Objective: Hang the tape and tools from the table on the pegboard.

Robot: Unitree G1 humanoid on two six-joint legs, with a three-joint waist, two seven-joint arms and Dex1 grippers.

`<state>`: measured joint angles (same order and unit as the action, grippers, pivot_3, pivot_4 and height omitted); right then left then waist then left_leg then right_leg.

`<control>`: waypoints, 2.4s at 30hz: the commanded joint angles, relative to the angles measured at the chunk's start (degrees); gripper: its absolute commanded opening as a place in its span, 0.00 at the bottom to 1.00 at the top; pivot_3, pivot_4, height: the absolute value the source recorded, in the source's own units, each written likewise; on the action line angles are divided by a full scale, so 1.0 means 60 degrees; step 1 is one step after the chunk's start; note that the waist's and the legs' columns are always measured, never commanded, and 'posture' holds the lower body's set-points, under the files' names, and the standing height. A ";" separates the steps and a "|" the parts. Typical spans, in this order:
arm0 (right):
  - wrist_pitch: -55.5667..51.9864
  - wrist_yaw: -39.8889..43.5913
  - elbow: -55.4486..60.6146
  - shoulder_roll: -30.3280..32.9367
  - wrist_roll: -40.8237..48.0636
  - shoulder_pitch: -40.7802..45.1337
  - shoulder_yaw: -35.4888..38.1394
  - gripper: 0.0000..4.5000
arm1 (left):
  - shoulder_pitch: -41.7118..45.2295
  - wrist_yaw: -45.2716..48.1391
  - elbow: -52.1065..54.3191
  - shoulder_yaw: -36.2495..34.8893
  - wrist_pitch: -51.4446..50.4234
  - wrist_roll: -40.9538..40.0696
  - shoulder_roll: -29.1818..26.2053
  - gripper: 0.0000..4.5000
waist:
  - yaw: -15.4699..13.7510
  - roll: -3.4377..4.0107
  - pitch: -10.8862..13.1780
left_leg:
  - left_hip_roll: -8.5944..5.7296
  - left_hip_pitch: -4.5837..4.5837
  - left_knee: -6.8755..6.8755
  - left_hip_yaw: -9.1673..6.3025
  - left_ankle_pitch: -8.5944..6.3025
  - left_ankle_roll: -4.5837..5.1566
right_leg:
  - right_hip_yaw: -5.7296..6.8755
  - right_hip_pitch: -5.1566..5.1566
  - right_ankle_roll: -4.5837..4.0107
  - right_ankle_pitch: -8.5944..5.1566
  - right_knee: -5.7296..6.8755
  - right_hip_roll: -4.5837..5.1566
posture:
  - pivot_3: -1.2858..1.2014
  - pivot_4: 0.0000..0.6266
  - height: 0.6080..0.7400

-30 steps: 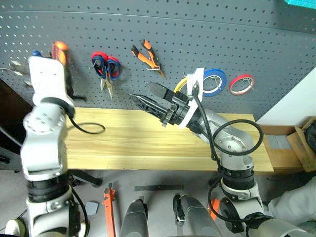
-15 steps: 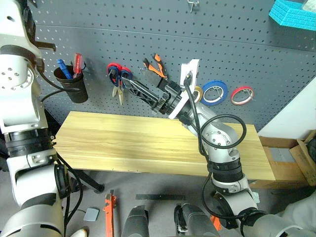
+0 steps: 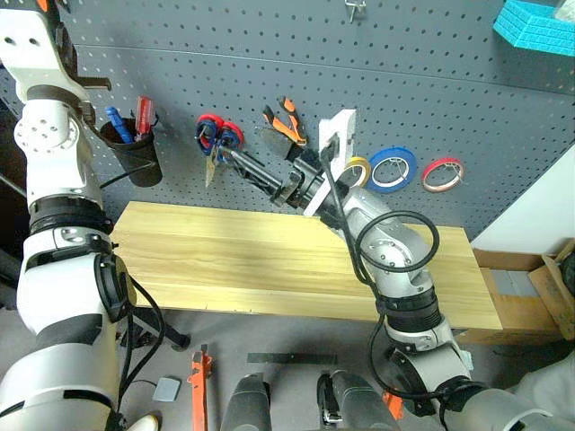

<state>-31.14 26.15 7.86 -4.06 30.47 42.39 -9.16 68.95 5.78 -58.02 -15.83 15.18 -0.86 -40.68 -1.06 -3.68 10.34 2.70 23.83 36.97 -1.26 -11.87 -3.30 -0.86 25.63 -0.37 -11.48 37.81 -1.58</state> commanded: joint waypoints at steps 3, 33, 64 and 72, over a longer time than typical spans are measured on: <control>-0.0270 -0.0127 0.0552 0.0333 -0.0409 -0.0034 -0.0334 1.00 | 0.0908 0.0135 -0.0680 0.0259 0.0597 0.0091 0.0015 0.09 | 0.0002 0.0060 0.0102 | -0.0002 -0.0001 0.0002 -0.0004 0.0002 0.0004 | -0.0001 -0.0001 -0.0001 -0.0002 0.0002 0.0000 | 0.54 0.35 1.00; -0.0832 -0.0466 0.0878 0.0241 0.0111 0.0122 0.0250 1.00 | -0.1494 0.0107 0.1301 -0.0116 -0.0134 -0.0527 -0.0036 0.09 | 0.0334 0.0201 0.1099 | 0.0004 0.0034 -0.0020 -0.0015 0.0006 0.0013 | -0.0002 0.0045 -0.0001 -0.0008 0.0018 0.0029 | 0.54 0.53 1.00; -0.0617 -0.0304 0.0598 0.0200 -0.0009 0.0235 0.0239 1.00 | -0.3615 -0.0255 0.4424 -0.0679 -0.2379 -0.1138 0.0261 0.69 | 0.0199 0.0203 0.1175 | 0.0001 0.0105 -0.0029 -0.0019 0.0004 0.0012 | 0.0009 0.0096 0.0006 -0.0010 -0.0025 0.0046 | 0.54 0.50 1.00; -0.0465 -0.0238 0.0559 0.0302 -0.0071 0.0253 0.0246 1.00 | -0.3534 -0.0279 0.4886 -0.0610 -0.2610 -0.1161 0.0406 0.99 | 0.0199 0.0201 0.1173 | 0.0001 0.0106 -0.0029 -0.0017 0.0004 0.0012 | 0.0009 0.0095 0.0007 -0.0011 -0.0030 0.0046 | 0.54 0.47 1.00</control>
<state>-35.40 23.94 9.77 -2.21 30.13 43.16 -8.03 46.85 4.38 -32.57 -18.43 -0.39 -6.95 -37.75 0.13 -2.47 17.38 2.70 24.49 36.79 -1.38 -11.84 -3.23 -0.81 26.20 -0.33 -11.55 37.62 -1.30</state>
